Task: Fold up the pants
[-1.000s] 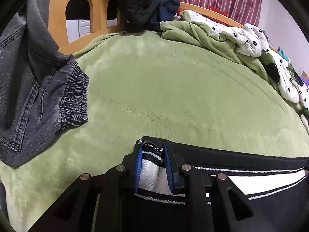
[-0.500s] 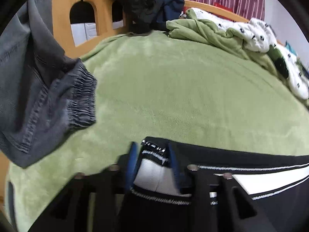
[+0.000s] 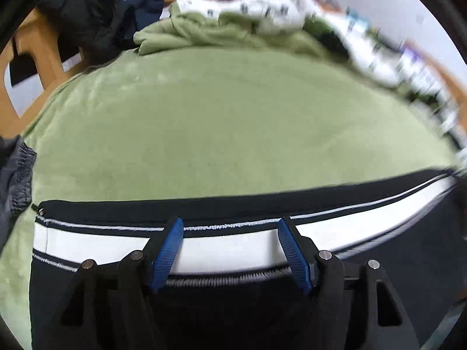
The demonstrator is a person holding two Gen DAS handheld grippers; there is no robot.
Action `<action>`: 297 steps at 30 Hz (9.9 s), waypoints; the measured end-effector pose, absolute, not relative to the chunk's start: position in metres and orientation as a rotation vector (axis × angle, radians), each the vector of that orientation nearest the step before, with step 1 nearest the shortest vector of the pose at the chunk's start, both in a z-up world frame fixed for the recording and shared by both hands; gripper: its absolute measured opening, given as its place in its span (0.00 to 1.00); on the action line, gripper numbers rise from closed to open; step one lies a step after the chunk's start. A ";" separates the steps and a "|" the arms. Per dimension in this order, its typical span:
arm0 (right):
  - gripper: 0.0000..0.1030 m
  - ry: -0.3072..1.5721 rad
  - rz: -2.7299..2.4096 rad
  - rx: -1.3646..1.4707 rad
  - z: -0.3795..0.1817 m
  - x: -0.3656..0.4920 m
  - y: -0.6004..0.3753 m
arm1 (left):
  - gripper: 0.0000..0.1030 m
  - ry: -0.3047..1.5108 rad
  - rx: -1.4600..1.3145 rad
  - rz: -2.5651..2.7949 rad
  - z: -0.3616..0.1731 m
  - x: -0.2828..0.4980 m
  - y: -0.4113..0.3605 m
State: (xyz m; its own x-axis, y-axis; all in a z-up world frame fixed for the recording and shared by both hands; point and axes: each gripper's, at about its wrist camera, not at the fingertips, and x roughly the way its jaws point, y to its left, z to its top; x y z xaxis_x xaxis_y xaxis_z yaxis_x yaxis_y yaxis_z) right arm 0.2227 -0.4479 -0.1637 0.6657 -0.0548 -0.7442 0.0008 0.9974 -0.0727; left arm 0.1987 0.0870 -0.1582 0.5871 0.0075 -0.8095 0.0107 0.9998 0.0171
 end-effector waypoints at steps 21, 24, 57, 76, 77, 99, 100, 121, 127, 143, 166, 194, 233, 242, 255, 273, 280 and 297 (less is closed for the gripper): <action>0.46 0.765 -0.110 0.077 -0.101 0.149 -0.416 | 0.69 0.885 -0.303 -0.046 -0.124 0.055 0.134; 0.46 0.756 -0.089 0.107 -0.080 0.123 -0.402 | 0.63 0.860 -0.399 -0.041 -0.132 0.012 0.157; 0.46 0.786 0.113 0.261 -0.116 0.068 -0.336 | 0.12 0.777 -0.261 0.264 -0.071 0.067 0.214; 0.46 0.641 -0.121 0.455 -0.109 0.010 -0.475 | 0.10 0.880 0.124 -0.200 -0.153 0.057 -0.210; 0.46 0.644 -0.121 0.460 -0.110 0.011 -0.476 | 0.10 0.835 0.174 -0.152 -0.159 0.049 -0.220; 0.32 1.006 0.271 0.199 -0.172 0.064 -0.283 | 0.73 0.852 -0.299 -0.056 -0.132 -0.044 0.045; 0.31 0.991 0.251 0.125 -0.174 0.060 -0.276 | 0.73 0.855 -0.325 -0.057 -0.134 -0.042 0.051; 0.52 0.716 -0.121 0.281 -0.119 -0.012 -0.438 | 0.73 0.877 -0.346 -0.168 -0.148 0.037 0.042; 0.53 0.710 -0.353 0.344 -0.129 0.008 -0.534 | 0.72 0.919 -0.340 -0.193 -0.153 0.077 0.041; 0.38 0.736 -0.244 0.513 -0.168 0.085 -0.613 | 0.25 1.043 -0.477 -0.362 -0.186 0.165 0.044; 0.15 0.453 0.055 0.327 -0.006 0.108 -0.415 | 0.10 0.802 -0.460 -0.183 -0.064 0.150 0.165; 0.44 0.849 -0.043 0.125 -0.152 0.095 -0.408 | 0.61 0.850 -0.141 -0.029 -0.169 0.059 0.104; 0.36 0.890 0.429 0.088 -0.137 0.059 -0.136 | 0.66 0.751 -0.315 0.024 -0.164 -0.010 0.186; 0.38 1.059 0.367 0.156 -0.176 0.159 -0.127 | 0.66 0.770 -0.373 0.002 -0.171 -0.015 0.200; 0.21 1.021 0.332 0.086 -0.177 0.163 -0.149 | 0.66 0.740 -0.334 -0.048 -0.151 -0.007 0.182; 0.48 0.906 0.332 0.039 -0.147 0.065 -0.184 | 0.69 0.948 -0.346 0.001 -0.177 0.013 0.162; 0.50 0.787 0.182 -0.079 -0.132 0.034 -0.234 | 0.69 0.971 -0.303 0.080 -0.177 -0.007 0.147; 0.58 0.831 0.133 0.028 -0.184 0.044 -0.277 | 0.81 0.906 -0.253 0.133 -0.187 -0.012 0.135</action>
